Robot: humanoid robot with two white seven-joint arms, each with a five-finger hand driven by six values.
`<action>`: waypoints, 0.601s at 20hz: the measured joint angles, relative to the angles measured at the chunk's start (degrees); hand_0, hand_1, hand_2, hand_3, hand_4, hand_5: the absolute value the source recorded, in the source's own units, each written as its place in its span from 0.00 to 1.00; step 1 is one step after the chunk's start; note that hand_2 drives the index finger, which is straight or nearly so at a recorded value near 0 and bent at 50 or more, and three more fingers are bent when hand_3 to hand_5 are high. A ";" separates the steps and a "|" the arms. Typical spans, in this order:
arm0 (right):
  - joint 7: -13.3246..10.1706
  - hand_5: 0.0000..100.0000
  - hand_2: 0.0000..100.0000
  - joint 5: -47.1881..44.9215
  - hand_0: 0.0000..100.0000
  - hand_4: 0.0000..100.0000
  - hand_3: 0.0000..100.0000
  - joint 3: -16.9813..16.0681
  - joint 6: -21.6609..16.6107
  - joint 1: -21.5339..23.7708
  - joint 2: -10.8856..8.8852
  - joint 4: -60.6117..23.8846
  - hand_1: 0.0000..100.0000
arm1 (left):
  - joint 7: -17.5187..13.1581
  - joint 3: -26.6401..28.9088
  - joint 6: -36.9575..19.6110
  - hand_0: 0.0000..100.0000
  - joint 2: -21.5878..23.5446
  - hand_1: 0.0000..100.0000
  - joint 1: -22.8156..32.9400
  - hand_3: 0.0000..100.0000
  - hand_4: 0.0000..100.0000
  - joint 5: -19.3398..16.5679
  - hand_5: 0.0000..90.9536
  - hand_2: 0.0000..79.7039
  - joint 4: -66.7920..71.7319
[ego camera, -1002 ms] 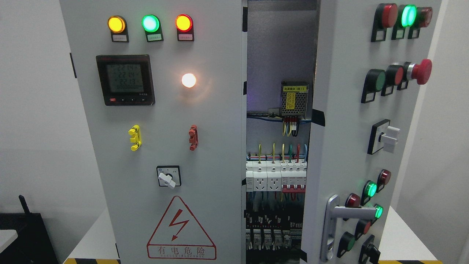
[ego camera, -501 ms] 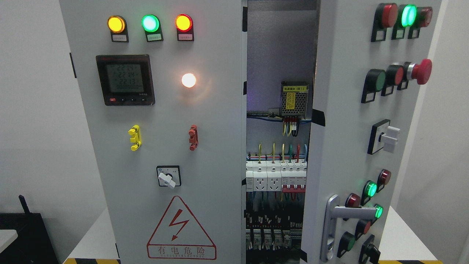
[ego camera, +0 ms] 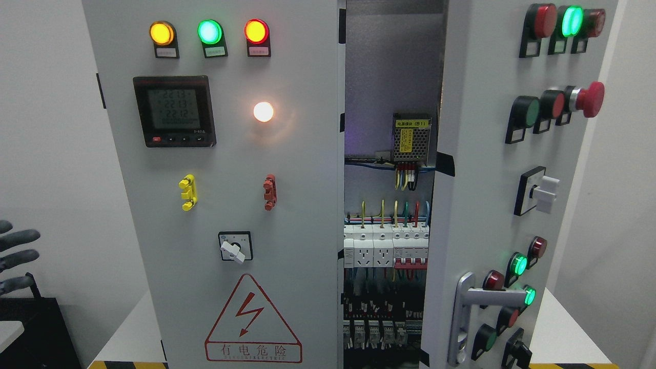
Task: Open door with both hands
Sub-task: 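Reach the left hand toward the gap at the open door's edge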
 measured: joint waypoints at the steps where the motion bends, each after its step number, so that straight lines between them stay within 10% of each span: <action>1: 0.00 0.00 0.00 0.00 0.38 0.00 0.00 0.00 0.00 0.00 0.00 0.00 0.00 | 0.01 -2.52 0.01 0.00 0.77 0.00 -3.00 0.00 0.00 0.13 0.00 0.00 -0.16; 12: -0.02 0.00 0.00 0.01 0.38 0.00 0.00 0.00 -0.01 0.02 0.00 0.00 0.00 | 0.08 -34.85 -0.12 0.00 1.01 0.00 -36.31 0.00 0.00 -5.13 0.00 0.00 -0.54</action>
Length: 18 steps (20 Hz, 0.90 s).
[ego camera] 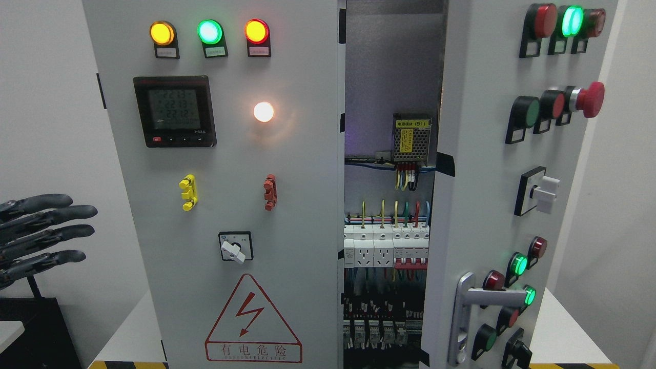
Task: Open door with both hands
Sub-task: 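Reach the left hand toward the gap at the open door's edge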
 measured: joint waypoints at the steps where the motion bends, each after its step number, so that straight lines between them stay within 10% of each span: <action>1: 0.00 0.00 0.00 0.00 0.38 0.00 0.00 0.00 0.00 0.00 0.00 0.00 0.00 | 0.00 -3.24 -0.01 0.00 -0.41 0.00 -2.97 0.00 0.00 -0.48 0.00 0.00 0.09; 18: -0.21 0.00 0.00 -0.02 0.38 0.00 0.00 0.00 0.00 0.00 -0.02 0.00 0.00 | 0.01 -42.00 0.71 0.00 -6.68 0.00 -36.69 0.00 0.00 -3.96 0.00 0.00 0.98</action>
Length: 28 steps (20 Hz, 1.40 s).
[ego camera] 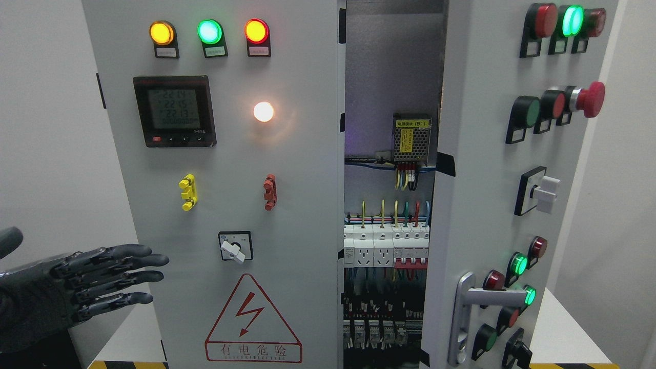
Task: Open door with both hands
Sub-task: 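Reach the left hand toward the gap at the open door's edge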
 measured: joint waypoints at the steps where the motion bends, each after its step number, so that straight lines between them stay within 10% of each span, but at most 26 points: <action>1: 0.07 0.00 0.00 0.00 0.38 0.00 0.00 0.00 0.00 0.00 0.00 0.00 0.00 | 0.00 -2.33 0.17 0.00 -0.37 0.00 -2.53 0.00 0.00 0.27 0.00 0.00 0.01; 15: 0.22 0.00 0.00 0.01 0.38 0.00 0.00 0.00 0.00 0.00 0.01 0.00 0.00 | 0.01 -31.14 3.04 0.00 -6.56 0.00 -30.75 0.00 0.00 6.89 0.00 0.00 0.29; 28: 0.23 0.00 0.00 0.01 0.38 0.00 0.00 0.00 0.00 0.00 0.02 0.00 0.00 | 0.14 -42.37 3.10 0.00 -12.07 0.00 -36.71 0.00 0.00 10.82 0.00 0.00 0.75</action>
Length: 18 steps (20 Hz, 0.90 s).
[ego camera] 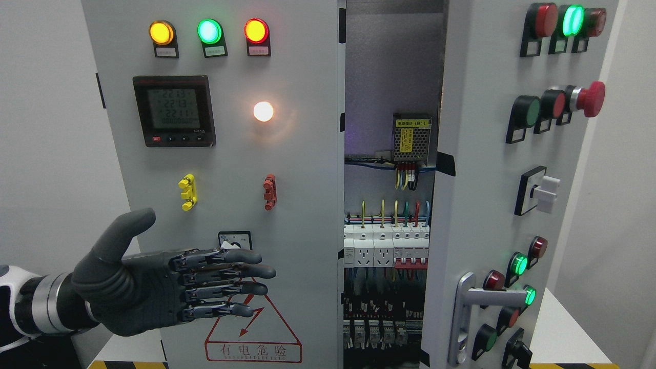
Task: Open door with both hands
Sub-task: 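Reach the left hand toward the gap at the open door's edge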
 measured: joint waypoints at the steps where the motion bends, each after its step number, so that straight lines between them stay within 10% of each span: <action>1: 0.00 0.00 0.00 0.00 0.38 0.00 0.00 0.00 0.00 0.00 0.00 0.00 0.00 | -0.04 -0.43 0.00 0.00 -0.49 0.00 -0.37 0.00 0.00 0.36 0.00 0.00 0.09; 6: 0.01 0.00 0.00 0.00 0.38 0.00 0.00 0.00 0.00 -0.02 0.00 0.01 0.00 | 0.61 -1.26 0.01 0.00 -3.36 0.00 -2.55 0.00 0.00 2.82 0.00 0.00 1.19; 18: 0.02 0.00 0.00 -0.01 0.38 0.00 0.00 0.00 0.00 -0.02 0.00 0.00 0.00 | 15.05 4.18 3.29 0.00 -15.35 0.00 -3.97 0.00 0.00 4.80 0.00 0.00 5.69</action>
